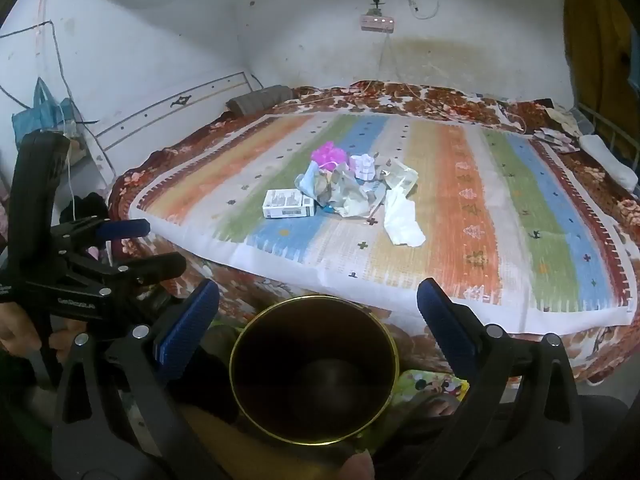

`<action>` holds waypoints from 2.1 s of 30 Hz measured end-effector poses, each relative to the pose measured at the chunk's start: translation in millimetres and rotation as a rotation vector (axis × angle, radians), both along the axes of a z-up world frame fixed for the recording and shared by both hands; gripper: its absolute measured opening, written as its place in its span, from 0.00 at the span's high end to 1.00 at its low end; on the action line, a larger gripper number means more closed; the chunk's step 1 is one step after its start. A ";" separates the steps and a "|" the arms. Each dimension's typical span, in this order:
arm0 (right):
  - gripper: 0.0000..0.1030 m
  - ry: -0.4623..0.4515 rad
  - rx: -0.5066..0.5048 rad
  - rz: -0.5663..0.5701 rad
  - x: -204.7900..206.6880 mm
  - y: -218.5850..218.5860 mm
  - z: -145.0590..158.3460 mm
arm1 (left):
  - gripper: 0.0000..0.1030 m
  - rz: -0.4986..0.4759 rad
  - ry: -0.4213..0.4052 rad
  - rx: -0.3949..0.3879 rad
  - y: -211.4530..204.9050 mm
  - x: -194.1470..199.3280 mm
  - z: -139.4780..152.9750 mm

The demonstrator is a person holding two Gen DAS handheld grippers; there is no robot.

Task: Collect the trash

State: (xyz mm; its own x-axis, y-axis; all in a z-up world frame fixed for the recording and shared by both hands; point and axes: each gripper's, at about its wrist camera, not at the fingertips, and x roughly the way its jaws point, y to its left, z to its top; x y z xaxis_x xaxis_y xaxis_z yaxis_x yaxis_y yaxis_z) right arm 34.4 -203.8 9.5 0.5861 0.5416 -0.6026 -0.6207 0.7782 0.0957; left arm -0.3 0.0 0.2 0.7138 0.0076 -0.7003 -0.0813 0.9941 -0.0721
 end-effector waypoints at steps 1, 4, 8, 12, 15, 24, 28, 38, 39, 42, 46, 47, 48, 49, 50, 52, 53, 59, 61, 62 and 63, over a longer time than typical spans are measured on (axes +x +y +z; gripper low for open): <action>0.08 -0.002 0.000 0.000 -0.4 0.1 0.1 | 0.05 0.000 -0.009 0.001 -0.5 -1.1 0.6; 0.08 -0.005 -0.004 0.001 -1.3 1.0 0.0 | 0.05 0.008 -0.018 -0.013 -0.6 -5.6 1.7; 0.08 -0.006 0.000 -0.019 -1.3 -0.3 0.2 | 0.05 -0.006 -0.011 -0.031 1.6 -6.4 -3.0; 0.08 -0.005 -0.017 -0.022 -7.8 7.8 -0.9 | 0.05 0.007 -0.013 -0.051 6.0 -0.5 -1.8; 0.08 0.001 -0.014 -0.018 -2.7 5.7 -1.5 | 0.05 0.020 -0.018 -0.082 9.0 1.5 1.6; 0.08 0.006 -0.001 -0.003 0.0 -2.2 1.6 | 0.05 0.035 0.028 -0.049 6.8 5.0 0.6; 0.08 0.014 -0.004 -0.007 -1.3 0.9 -0.4 | 0.05 0.043 0.022 -0.056 9.8 3.7 0.7; 0.08 0.045 0.000 -0.014 3.8 -4.3 -0.5 | 0.05 0.023 0.020 -0.102 13.0 3.7 1.9; 0.08 0.044 0.000 -0.013 3.9 -3.6 -0.7 | 0.05 0.020 0.018 -0.102 12.0 3.6 2.3; 0.08 0.046 0.002 -0.003 3.9 -5.4 -0.3 | 0.05 0.016 0.016 -0.101 10.5 3.3 2.6; 0.08 0.046 0.002 0.001 3.2 -6.4 0.2 | 0.05 0.018 0.016 -0.108 10.9 3.9 3.1; 0.08 0.048 0.002 0.002 3.0 -6.1 0.1 | 0.05 0.016 0.018 -0.111 10.9 4.6 3.5; 0.08 0.048 0.004 0.006 2.5 -5.9 0.1 | 0.06 0.011 0.020 -0.121 11.3 5.1 3.5; 0.08 0.047 0.004 0.013 1.9 -6.2 0.6 | 0.06 0.010 0.020 -0.126 11.4 5.4 3.6; 0.08 0.045 0.002 0.015 1.3 -4.0 1.2 | 0.06 0.011 0.021 -0.126 11.1 5.7 3.7; 0.08 0.043 -0.001 0.018 0.7 -2.6 2.0 | 0.06 0.011 0.021 -0.124 11.7 5.7 3.5; 0.08 0.044 -0.001 0.018 0.8 -2.2 2.0 | 0.06 0.012 0.021 -0.126 12.7 5.4 3.4; 0.08 0.043 -0.003 0.017 0.5 -2.6 1.3 | 0.06 0.014 0.018 -0.126 13.6 5.5 3.2; 0.08 0.045 -0.006 0.012 0.4 -3.0 1.5 | 0.06 0.013 0.018 -0.125 13.9 6.0 3.2; 0.08 0.046 -0.006 0.011 1.2 -3.2 1.7 | 0.06 0.011 0.019 -0.127 14.1 6.3 3.2; 0.08 0.047 -0.004 0.010 1.4 -3.3 1.0 | 0.06 0.012 0.018 -0.129 13.8 5.4 3.0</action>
State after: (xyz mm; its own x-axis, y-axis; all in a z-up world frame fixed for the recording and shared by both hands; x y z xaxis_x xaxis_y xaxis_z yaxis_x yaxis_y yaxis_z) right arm 35.8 -207.1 10.5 0.5516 0.5445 -0.6318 -0.6231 0.7726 0.1218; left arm 5.1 13.7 3.2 0.7015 -0.0748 -0.7088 -0.0960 0.9755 -0.1980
